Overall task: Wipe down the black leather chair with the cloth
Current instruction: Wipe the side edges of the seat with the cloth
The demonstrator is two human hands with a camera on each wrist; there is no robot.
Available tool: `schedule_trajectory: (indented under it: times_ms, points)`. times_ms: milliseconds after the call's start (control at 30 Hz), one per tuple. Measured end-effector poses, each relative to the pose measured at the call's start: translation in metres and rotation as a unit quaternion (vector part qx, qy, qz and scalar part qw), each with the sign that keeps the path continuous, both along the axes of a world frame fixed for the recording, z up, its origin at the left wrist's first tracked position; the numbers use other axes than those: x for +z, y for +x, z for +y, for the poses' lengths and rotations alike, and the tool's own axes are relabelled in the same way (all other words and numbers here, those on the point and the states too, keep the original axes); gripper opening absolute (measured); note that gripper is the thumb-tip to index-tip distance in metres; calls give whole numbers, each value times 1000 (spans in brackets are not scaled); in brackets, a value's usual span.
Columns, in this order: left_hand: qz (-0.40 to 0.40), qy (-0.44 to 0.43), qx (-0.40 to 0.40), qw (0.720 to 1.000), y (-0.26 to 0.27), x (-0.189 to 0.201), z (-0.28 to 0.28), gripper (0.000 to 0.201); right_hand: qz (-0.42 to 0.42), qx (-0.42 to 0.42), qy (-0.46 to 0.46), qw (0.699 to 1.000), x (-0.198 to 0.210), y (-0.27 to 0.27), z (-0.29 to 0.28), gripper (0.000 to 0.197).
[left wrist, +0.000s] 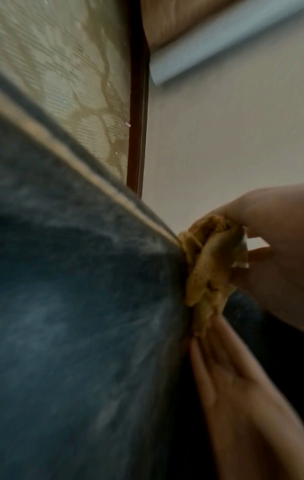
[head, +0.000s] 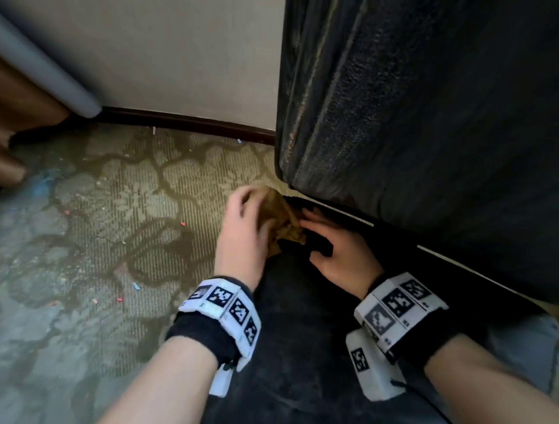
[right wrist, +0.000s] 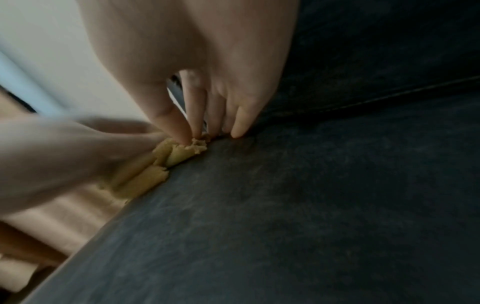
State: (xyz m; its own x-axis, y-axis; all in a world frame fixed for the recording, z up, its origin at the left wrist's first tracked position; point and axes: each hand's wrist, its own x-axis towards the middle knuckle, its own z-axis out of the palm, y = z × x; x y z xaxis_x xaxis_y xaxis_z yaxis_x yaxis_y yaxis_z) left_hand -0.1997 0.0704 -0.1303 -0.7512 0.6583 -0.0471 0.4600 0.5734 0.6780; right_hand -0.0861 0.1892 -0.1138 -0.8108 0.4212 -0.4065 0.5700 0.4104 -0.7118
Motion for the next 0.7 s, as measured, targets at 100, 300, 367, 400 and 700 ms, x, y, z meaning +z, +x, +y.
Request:
schedule_trajectory:
  times_ms: [100,300,367,400,700]
  points:
    - [5,-60,-50,997,11,-17,3,45,-14,24,8,1000,0,-2,1,56]
    - [31,-95,-51,994,17,-10,-35,43,-47,50,5,998,6,-12,13,50]
    - [-5,-100,-39,994,9,-7,-46,38,-56,44,12,997,6,-14,13,48]
    - [-16,-94,-23,995,2,-5,-44,34,-58,43,15,997,5,-15,13,47]
    - [-50,-159,-28,986,12,-18,-48,53,-88,55,52,993,9,-20,10,44]
